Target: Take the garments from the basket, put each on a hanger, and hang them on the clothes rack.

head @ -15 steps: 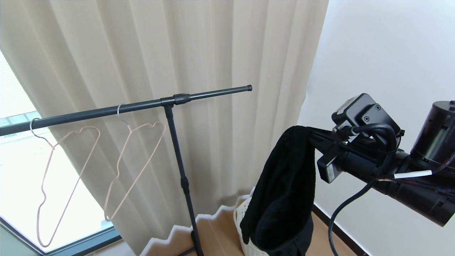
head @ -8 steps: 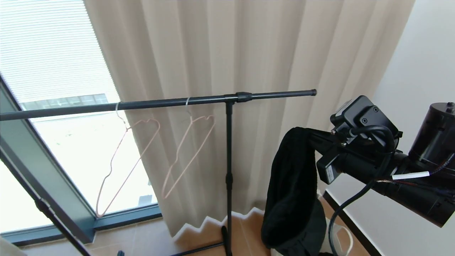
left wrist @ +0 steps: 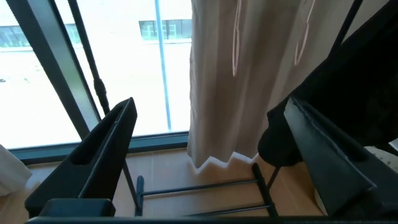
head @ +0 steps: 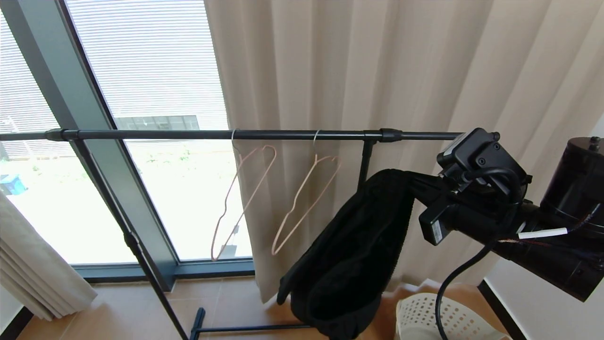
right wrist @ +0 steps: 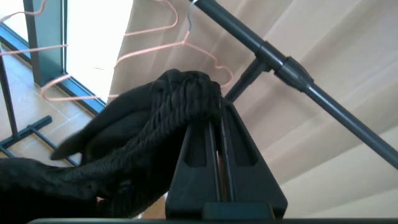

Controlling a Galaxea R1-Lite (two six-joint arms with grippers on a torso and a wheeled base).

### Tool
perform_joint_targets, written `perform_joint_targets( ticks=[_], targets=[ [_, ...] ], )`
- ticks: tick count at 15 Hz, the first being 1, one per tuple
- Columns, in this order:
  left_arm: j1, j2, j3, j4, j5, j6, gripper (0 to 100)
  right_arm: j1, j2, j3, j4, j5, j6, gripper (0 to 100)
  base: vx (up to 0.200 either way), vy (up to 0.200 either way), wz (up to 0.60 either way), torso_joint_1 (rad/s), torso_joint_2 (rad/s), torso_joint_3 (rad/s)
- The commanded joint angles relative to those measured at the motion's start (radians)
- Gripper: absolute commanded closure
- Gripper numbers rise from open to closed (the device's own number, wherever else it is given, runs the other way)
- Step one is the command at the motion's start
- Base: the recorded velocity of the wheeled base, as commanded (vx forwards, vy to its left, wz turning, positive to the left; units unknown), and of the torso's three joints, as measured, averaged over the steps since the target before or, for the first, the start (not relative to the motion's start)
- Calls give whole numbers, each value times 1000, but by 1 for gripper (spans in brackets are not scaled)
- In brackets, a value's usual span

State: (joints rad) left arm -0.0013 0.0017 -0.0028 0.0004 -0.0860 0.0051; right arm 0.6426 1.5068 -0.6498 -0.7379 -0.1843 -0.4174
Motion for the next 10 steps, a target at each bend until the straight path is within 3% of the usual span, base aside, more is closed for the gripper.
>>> perform_joint_targets(
  ticks=[1,5,10],
  targets=[
    [0,1,1,0,-1,4,0,2,3,-1,-2,0,0,100,0,0,0,0,0,0],
    [0,1,-2,0,-5,-5,0,-9,1,-1,-2,0,-1,100,0,0,0,0,0,0],
    [0,1,-2,0,-5,-7,0,-9,0,1,-2,0,-1,100,-200,0,0,7,2,-2]
  ],
)
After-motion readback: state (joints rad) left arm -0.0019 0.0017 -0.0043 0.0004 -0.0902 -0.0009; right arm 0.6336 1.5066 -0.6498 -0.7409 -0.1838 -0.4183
